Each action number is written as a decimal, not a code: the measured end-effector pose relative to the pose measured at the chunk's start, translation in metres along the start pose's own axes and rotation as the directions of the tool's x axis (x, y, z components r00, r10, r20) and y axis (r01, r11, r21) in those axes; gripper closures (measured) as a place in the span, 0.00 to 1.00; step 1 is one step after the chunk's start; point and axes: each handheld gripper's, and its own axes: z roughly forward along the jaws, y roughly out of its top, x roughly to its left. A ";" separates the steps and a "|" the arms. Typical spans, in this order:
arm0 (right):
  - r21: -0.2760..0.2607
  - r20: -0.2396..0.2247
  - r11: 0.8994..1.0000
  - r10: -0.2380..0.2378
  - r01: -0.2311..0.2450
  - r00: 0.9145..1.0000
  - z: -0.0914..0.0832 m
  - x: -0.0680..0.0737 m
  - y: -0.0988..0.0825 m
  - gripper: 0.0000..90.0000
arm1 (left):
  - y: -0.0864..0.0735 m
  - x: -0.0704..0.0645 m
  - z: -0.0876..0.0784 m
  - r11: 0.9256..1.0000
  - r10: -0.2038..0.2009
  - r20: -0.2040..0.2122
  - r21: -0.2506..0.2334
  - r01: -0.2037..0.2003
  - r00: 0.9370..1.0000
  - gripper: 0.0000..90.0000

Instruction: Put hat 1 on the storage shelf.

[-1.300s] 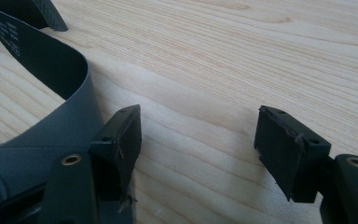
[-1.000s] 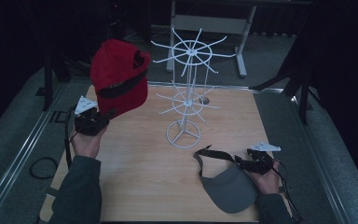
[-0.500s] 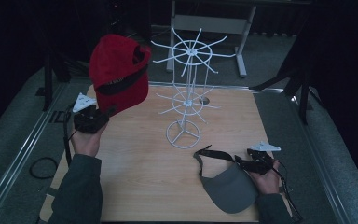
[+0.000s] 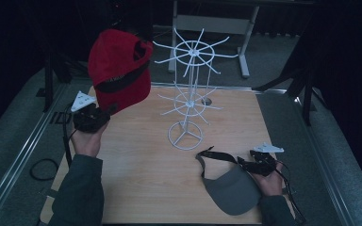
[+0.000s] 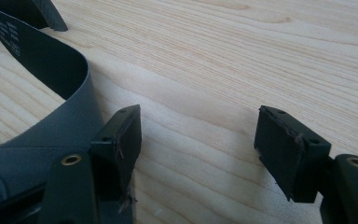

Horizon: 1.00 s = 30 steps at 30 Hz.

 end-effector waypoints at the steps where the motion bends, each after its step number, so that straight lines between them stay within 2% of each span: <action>1: 0.000 0.000 1.000 0.000 0.000 1.000 0.000 0.000 0.000 0.35 | 0.001 0.000 0.000 1.000 -0.001 0.000 -0.003 0.001 1.000 0.96; 18: -0.001 0.000 1.000 0.000 0.000 1.000 0.000 0.000 0.000 0.35 | 0.013 -0.005 -0.003 1.000 0.004 0.008 -0.027 -0.004 1.000 0.96; 30: 0.000 0.000 1.000 0.000 0.000 1.000 0.000 0.000 0.000 0.35 | 0.018 -0.006 -0.005 0.998 -0.021 0.040 -0.055 0.023 0.999 0.96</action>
